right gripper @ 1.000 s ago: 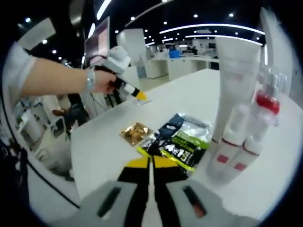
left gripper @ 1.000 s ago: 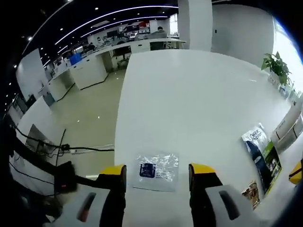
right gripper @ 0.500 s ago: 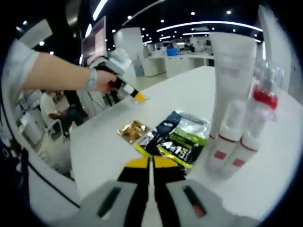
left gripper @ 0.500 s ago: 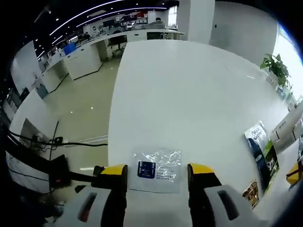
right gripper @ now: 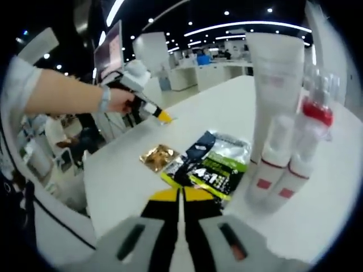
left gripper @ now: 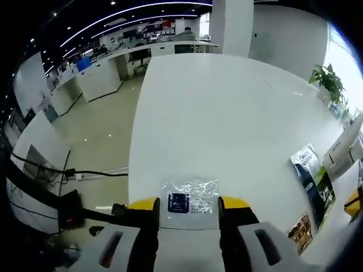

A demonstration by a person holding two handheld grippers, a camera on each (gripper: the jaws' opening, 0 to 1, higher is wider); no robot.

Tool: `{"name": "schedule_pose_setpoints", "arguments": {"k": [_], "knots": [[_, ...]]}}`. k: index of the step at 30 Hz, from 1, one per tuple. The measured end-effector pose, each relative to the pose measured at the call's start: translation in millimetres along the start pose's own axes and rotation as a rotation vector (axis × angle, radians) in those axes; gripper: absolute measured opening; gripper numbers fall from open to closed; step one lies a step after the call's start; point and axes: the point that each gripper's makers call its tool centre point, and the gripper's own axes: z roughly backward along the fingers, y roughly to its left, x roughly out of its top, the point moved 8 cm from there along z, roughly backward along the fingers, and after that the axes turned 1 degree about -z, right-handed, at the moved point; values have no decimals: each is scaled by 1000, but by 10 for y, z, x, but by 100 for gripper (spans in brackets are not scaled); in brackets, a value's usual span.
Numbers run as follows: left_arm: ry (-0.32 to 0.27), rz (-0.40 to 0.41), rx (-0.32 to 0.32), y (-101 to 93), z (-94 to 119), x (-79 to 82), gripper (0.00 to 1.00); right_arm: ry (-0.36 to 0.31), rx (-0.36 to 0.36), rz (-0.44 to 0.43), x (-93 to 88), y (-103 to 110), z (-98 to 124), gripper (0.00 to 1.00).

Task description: Arrange the skincare products in the storage area until every visible bottle or jar stands upright without overlapping.

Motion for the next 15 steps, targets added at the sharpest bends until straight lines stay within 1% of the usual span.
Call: {"name": "schedule_pose_setpoints", "arguments": {"k": [2, 4, 5, 13, 15], "knots": [[3, 13, 2, 3, 5, 1, 42, -3, -1, -2, 3, 0, 3, 1], [6, 61, 0, 2, 2, 11, 42, -4, -1, -6, 4, -4, 8, 1], [4, 67, -3, -1, 7, 15, 42, -4, -3, -5, 3, -7, 9, 1], [-45, 64, 2, -60, 98, 50, 42, -6, -12, -26, 6, -26, 7, 1], [-75, 66, -2, -89, 144, 61, 42, -12, -11, -34, 17, -31, 7, 1]]}}
